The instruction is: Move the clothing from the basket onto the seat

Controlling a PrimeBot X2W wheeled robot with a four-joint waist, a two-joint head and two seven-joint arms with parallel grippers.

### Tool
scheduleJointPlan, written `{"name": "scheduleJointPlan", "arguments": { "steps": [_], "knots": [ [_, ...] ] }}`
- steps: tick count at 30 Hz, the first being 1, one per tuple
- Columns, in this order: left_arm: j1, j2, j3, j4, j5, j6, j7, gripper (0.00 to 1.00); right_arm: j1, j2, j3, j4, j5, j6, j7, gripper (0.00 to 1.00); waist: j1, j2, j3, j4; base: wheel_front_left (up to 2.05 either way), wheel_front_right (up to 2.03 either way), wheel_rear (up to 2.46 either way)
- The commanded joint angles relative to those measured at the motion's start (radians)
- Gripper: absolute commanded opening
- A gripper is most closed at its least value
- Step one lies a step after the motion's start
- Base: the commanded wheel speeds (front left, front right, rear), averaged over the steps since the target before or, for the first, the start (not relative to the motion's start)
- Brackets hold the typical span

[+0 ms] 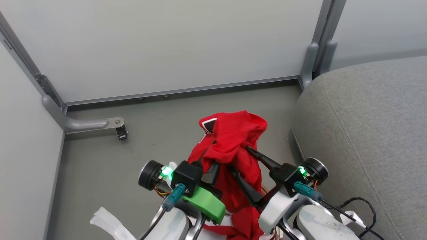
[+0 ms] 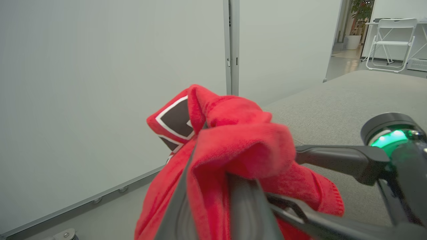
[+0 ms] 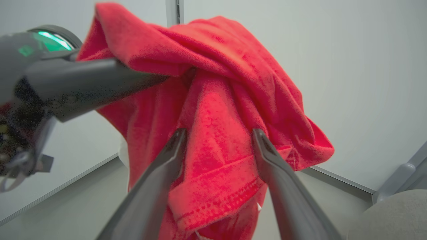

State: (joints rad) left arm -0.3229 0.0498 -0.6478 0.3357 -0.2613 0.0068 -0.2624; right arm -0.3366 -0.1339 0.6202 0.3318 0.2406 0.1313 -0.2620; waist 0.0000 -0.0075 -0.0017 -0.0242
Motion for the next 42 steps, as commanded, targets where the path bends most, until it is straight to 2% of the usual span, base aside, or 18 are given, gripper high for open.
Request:
{"name": "scheduleJointPlan", "arguments": {
  "steps": [1,9,10,11,12,17,18,19,24,33,42],
  "knots": [
    [-0.004,0.002,-0.009,-0.001,-0.013,-0.007,-0.004,0.0,-0.018,0.004,0.01,0.023,-0.002,-0.001,-0.004,1.0,0.0,0.0075,-0.001,0.012,0.0,0.0,0.0],
    [-0.005,0.002,-0.067,-0.023,-0.047,-0.033,-0.004,0.0,-0.086,0.025,0.088,0.153,0.031,-0.001,-0.003,1.0,0.0,0.0075,0.002,0.038,0.0,0.0,0.0],
    [-0.005,0.002,-0.074,-0.023,-0.049,-0.033,-0.004,0.0,-0.09,0.028,0.093,0.16,0.039,-0.001,-0.003,0.62,0.0,0.0075,0.003,0.04,0.0,0.0,0.0],
    [-0.006,0.002,-0.077,-0.023,-0.053,-0.032,-0.004,0.0,-0.093,0.031,0.087,0.161,0.046,-0.001,-0.003,0.03,0.0,0.0075,0.003,0.041,0.0,0.0,0.0],
    [-0.006,0.002,-0.08,-0.023,-0.058,-0.03,-0.004,0.0,-0.097,0.033,0.078,0.157,0.051,-0.001,-0.003,0.0,0.0,0.0075,0.004,0.043,0.0,0.0,0.0],
    [-0.007,0.002,-0.072,-0.019,-0.051,-0.021,-0.004,0.02,-0.066,0.032,0.057,0.152,0.063,-0.001,-0.003,0.0,0.0,0.0075,0.01,0.034,0.0,0.0,0.0],
    [-0.005,0.001,-0.067,-0.018,-0.044,-0.017,-0.004,0.47,-0.059,0.031,0.053,0.149,0.064,-0.001,-0.003,0.0,0.0,0.0075,0.012,0.024,0.0,0.0,0.0],
    [-0.001,0.001,-0.064,-0.014,-0.041,-0.016,-0.004,1.0,-0.055,0.03,0.048,0.145,0.065,-0.001,-0.003,0.0,0.0,0.0075,0.014,0.015,0.0,0.0,0.0],
    [0.016,0.002,-0.035,0.005,-0.03,-0.022,-0.002,1.0,-0.027,0.032,-0.005,0.115,0.07,-0.001,-0.003,0.0,0.0,0.0075,0.032,-0.076,0.0,0.0,0.0],
    [0.013,0.002,0.011,0.022,0.012,-0.043,-0.002,1.0,0.006,0.008,-0.099,0.082,0.058,-0.001,-0.003,0.0,0.0,0.0075,0.094,-0.308,0.0,0.0,0.0],
    [0.0,0.003,0.035,0.036,0.038,-0.063,-0.002,1.0,0.05,0.014,-0.191,0.054,0.05,-0.001,-0.003,0.0,0.0,0.0075,0.14,-0.491,0.0,0.0,0.0]
  ]
}}
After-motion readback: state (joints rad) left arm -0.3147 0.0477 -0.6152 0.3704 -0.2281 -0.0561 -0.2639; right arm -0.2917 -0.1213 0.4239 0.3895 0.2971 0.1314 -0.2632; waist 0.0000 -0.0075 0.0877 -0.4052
